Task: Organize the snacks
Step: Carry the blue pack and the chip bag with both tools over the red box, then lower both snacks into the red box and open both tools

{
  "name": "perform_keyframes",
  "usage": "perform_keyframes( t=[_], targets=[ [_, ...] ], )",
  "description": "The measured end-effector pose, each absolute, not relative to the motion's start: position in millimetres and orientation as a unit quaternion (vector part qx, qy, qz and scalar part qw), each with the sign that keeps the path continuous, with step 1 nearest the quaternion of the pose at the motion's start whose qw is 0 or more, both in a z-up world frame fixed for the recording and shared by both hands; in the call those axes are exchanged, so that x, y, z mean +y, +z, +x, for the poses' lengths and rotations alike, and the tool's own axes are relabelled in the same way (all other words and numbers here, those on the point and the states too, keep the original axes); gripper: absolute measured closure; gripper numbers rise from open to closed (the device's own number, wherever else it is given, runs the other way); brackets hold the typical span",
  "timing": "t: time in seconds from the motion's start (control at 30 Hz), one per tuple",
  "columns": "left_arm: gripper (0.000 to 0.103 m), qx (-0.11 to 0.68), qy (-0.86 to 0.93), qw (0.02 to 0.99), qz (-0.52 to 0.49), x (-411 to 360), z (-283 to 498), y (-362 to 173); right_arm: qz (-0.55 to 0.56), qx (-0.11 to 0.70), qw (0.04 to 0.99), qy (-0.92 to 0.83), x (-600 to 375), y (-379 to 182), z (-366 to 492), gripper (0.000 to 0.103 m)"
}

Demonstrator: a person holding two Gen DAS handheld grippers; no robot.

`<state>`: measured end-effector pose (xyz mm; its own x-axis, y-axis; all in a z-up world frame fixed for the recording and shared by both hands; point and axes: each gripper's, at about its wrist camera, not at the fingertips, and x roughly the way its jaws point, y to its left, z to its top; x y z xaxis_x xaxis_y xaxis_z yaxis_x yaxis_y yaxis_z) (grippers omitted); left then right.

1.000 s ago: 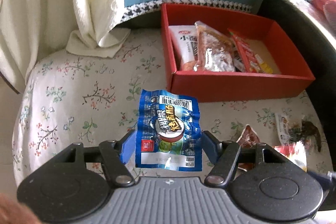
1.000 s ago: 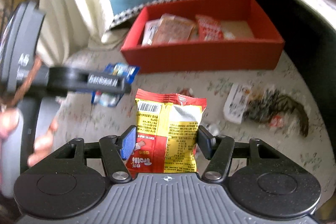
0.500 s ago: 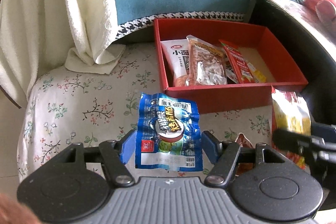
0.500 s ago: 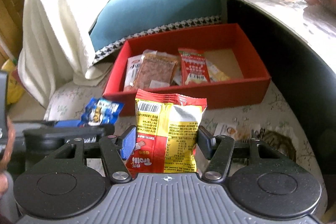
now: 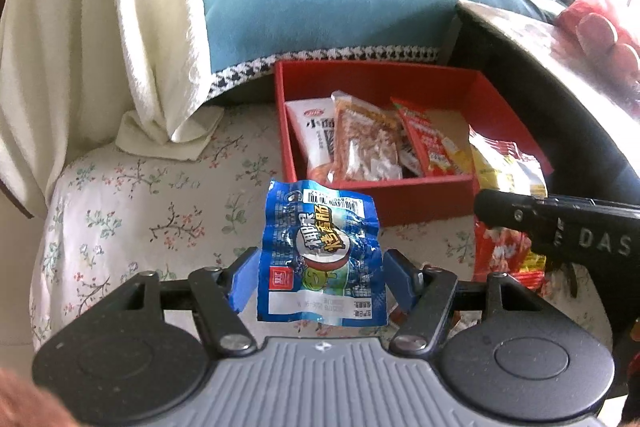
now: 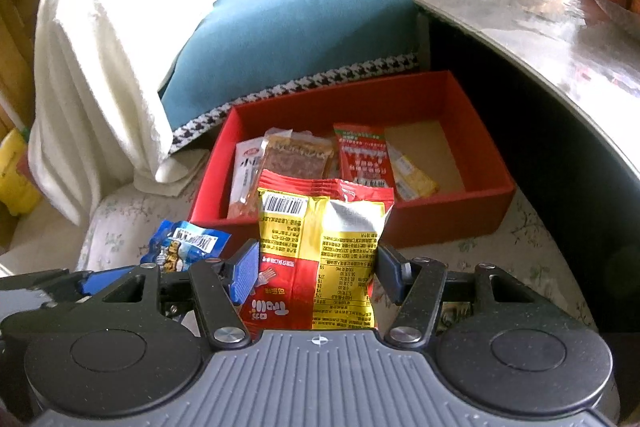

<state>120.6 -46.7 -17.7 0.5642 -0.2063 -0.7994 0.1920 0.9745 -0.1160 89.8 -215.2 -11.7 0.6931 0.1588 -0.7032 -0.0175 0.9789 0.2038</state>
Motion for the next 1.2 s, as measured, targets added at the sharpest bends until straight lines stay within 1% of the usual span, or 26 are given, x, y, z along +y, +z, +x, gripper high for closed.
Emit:
perform_keyframes(
  t=[0.47,0.8,1.0,1.1,1.2],
  targets=[
    [0.044,0.433,-0.093,0.896,-0.010,-65,179,-14,0.092,0.381,0.920,0.026,-234,-11,160,0.035],
    [0.044,0.439,-0.095,0.893,-0.014,-85,227,-25,0.096,0.402,0.910,0.010,-251,-30,211,0.035],
    [0.044,0.456,-0.095,0.885,-0.005,-90,235,-42,0.096,0.418,0.903,0.007,-253,-43,225,0.037],
    [0.043,0.457,-0.097,0.884,-0.001,-89,234,-42,0.095,0.424,0.901,0.008,-252,-46,226,0.037],
    [0.038,0.454,-0.102,0.885,0.000,-89,232,-37,0.097,0.422,0.901,0.006,-255,-44,222,0.037]
  ],
)
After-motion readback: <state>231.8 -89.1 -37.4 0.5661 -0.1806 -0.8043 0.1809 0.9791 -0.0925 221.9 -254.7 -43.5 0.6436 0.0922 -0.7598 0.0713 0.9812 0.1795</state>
